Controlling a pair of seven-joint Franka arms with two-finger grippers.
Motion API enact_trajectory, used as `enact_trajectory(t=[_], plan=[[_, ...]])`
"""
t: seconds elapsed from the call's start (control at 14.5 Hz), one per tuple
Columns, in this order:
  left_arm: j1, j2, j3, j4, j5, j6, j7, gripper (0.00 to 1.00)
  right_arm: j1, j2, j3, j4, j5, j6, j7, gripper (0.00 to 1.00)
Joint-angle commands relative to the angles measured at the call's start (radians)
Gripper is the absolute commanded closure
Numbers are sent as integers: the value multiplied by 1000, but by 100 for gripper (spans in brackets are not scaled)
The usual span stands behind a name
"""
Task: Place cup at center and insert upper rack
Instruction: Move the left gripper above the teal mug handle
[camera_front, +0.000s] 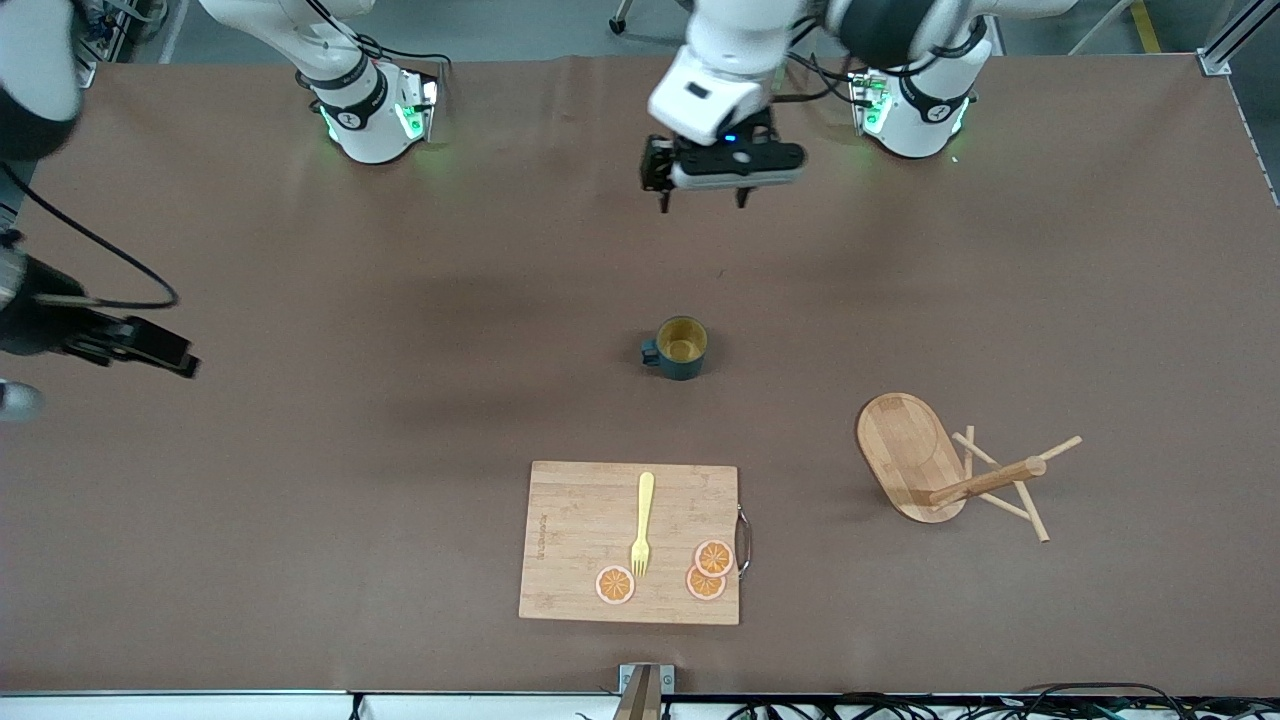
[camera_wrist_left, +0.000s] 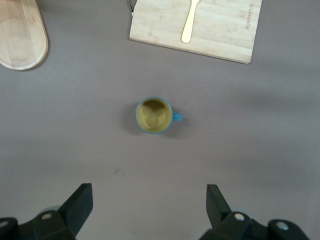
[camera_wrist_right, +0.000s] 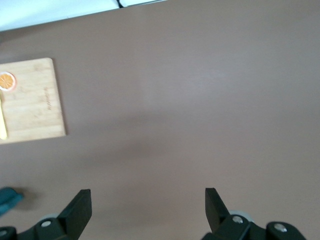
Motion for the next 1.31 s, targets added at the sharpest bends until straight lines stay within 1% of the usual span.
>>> enact_trajectory(t=[0.0, 0.07, 0.14, 0.35, 0.48, 0.69, 0.83, 0.9, 1.11, 1.24], plan=[[-121, 146, -1, 15, 212, 58, -265, 0, -136, -115, 32, -118, 8, 19, -196, 0], [-153, 189, -1, 18, 284, 66, -351, 0, -160, -121, 34, -119, 8, 25, -253, 0], [-187, 229, -1, 24, 339, 66, -417, 0, -162, -128, 32, -119, 2, 25, -274, 0], [-242, 316, -1, 26, 467, 93, -568, 0, -153, -133, 32, -124, -18, 25, -269, 0], [-267, 362, -1, 28, 541, 103, -645, 0, -148, -141, 32, -156, -26, 32, -265, 0], [-290, 412, 1, 31, 663, 109, -763, 0, -148, -176, 32, -230, -26, 92, -263, 0], [-302, 430, 1, 32, 680, 109, -781, 0, -148, -208, 32, -291, -27, 127, -208, 0], [-316, 436, 7, 34, 682, 109, -781, 0, -148, -213, 34, -302, -26, 128, -182, 0], [-319, 438, 7, 34, 716, 110, -800, 0, -150, -228, 32, -310, -27, 129, -183, 0], [-325, 448, 7, 32, 775, 115, -843, 0, -148, -244, 34, -325, -35, 135, -185, 0]])
